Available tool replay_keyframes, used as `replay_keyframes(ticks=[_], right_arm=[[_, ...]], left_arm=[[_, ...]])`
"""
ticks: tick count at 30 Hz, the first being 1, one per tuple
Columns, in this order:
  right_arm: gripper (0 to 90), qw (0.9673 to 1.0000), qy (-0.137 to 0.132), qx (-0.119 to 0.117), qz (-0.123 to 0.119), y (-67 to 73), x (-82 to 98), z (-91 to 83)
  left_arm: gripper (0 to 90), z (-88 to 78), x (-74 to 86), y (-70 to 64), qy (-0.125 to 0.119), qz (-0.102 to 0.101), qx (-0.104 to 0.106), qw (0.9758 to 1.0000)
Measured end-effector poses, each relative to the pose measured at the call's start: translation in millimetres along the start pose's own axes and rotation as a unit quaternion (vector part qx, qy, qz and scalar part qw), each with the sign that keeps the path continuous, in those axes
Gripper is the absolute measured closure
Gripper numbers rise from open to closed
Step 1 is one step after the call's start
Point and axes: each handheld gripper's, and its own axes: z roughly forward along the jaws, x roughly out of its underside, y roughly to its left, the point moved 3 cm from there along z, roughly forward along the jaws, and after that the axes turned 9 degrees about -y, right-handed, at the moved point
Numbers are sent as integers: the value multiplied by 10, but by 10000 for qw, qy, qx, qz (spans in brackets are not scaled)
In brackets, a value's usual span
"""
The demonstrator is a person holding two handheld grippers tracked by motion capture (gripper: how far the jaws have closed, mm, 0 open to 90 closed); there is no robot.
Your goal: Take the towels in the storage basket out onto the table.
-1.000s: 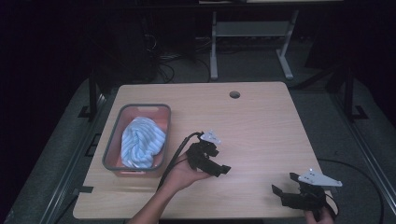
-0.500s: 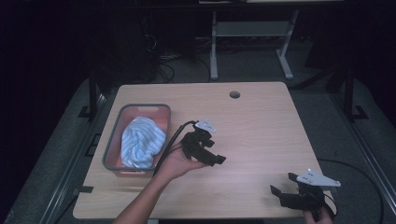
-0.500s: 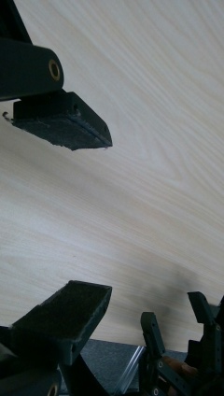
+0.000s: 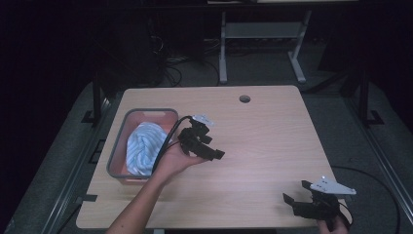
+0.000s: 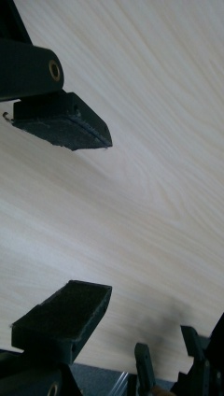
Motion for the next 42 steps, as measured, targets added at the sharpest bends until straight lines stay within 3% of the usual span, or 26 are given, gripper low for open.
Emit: replay_keyframes(ticks=[6, 13, 20, 32, 42], right_arm=[[138, 10000, 12, -26, -16, 4, -1, 2], [138, 10000, 10, -37, -17, 6, 0, -2], [137, 10000, 8, -21, 18, -4, -3, -10], [138, 10000, -68, 11, -41, -13, -26, -39], [138, 9999, -24, -18, -135, 10, -22, -22]], left_arm=[[235, -131, -11, 95, -147, -99, -96, 9998], [239, -281, 42, 215, -131, -188, -236, 9995], [240, -530, 120, 392, -228, -369, -490, 9979], [241, -867, 215, 581, -435, -583, -916, 9931], [242, -1065, 347, 716, -482, -733, -1147, 9895]])
